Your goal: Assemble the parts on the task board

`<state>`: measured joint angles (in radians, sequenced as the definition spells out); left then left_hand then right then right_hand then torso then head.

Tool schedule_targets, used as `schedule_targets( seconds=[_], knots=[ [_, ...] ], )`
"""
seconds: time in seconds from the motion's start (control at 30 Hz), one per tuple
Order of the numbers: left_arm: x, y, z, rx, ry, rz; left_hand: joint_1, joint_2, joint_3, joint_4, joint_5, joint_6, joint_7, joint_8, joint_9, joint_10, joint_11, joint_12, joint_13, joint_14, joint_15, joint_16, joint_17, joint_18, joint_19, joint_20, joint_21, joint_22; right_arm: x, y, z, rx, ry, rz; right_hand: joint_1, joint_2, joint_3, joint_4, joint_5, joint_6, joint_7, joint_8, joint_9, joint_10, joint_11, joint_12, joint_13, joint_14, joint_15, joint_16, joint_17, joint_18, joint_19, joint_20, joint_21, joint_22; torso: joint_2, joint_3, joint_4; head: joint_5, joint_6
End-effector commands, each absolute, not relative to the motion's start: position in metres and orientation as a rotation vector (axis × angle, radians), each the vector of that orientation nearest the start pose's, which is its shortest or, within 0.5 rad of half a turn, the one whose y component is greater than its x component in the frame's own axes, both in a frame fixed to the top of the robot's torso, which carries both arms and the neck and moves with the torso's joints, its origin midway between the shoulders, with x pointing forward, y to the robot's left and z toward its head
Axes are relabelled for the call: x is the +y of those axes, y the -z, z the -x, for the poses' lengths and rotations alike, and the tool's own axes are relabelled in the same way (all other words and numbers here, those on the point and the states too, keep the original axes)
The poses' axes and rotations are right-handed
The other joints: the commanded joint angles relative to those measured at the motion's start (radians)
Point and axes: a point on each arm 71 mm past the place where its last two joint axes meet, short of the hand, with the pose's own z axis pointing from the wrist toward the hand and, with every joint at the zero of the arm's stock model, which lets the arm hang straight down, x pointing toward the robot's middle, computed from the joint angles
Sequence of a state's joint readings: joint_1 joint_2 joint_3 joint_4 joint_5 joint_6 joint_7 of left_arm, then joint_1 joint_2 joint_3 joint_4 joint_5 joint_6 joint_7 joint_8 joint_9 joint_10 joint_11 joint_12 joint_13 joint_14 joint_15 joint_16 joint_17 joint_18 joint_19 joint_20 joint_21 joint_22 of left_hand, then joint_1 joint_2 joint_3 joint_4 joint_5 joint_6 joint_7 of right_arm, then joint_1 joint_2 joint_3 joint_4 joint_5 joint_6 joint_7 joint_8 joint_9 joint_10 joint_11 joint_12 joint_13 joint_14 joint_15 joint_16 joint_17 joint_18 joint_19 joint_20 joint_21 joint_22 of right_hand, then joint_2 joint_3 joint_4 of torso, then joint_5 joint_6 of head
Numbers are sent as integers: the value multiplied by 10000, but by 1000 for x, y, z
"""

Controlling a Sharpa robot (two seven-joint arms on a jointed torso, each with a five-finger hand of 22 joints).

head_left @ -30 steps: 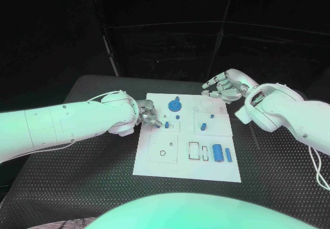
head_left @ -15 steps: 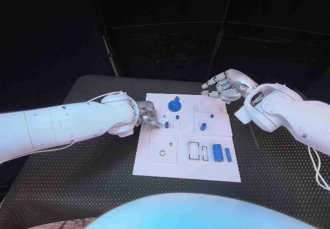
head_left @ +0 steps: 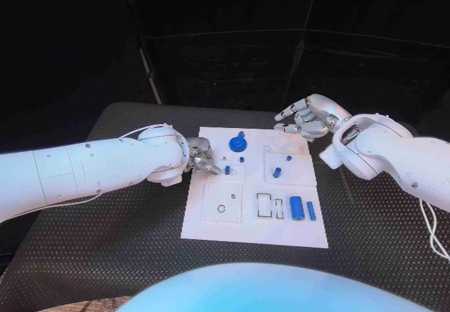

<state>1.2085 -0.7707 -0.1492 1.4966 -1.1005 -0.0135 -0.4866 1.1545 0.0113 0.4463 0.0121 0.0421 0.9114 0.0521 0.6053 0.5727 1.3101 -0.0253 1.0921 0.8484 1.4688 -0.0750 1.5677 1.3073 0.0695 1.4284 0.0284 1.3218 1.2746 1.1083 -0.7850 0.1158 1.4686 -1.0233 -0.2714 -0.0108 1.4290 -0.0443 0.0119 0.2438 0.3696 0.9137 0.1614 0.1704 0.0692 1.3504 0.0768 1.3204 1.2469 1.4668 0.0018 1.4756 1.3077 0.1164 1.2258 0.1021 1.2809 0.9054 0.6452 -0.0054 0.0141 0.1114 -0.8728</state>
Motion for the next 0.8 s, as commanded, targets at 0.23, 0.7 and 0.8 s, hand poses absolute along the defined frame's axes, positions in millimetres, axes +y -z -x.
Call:
schedule_targets(
  seconds=[0.23,0.7,0.8],
  knots=[
    [196,260,-475,23163,3757,1782,21,40,1389,-1222,66,25,-50,49,12,33,-21,15,-4,1019,-73,31,2634,27,51,0,-18,-16,-186,179,-499,17136,-10049,-2797,-41,31,7,55,37,40,-35,50,-12,-12,-69,-28,-1,611,-75,-57,638,71,-70,8,-45,-14,5,0,-5,4,2],
    [198,262,-486,23588,3597,2112,-237,175,1633,-997,58,-259,69,-168,-97,-45,74,13,17,1019,-14,31,2634,53,-27,32,-155,-139,-186,179,-499,17163,-10051,-2791,-41,31,7,55,37,40,-35,50,-12,-12,-69,-28,-1,611,-75,-57,638,71,-70,8,-45,-14,3,-2,8,-33,2],
    [197,262,-487,23626,3596,2100,-248,193,1653,-986,59,-266,80,-193,-118,-57,85,9,11,1019,-5,31,2634,52,-28,38,-157,-138,-186,179,-499,17168,-10056,-2787,-41,31,7,55,37,40,-35,50,-12,-12,-69,-28,-1,611,-75,-57,638,71,-70,8,-45,-14,4,-4,9,-28,2]
  ],
)
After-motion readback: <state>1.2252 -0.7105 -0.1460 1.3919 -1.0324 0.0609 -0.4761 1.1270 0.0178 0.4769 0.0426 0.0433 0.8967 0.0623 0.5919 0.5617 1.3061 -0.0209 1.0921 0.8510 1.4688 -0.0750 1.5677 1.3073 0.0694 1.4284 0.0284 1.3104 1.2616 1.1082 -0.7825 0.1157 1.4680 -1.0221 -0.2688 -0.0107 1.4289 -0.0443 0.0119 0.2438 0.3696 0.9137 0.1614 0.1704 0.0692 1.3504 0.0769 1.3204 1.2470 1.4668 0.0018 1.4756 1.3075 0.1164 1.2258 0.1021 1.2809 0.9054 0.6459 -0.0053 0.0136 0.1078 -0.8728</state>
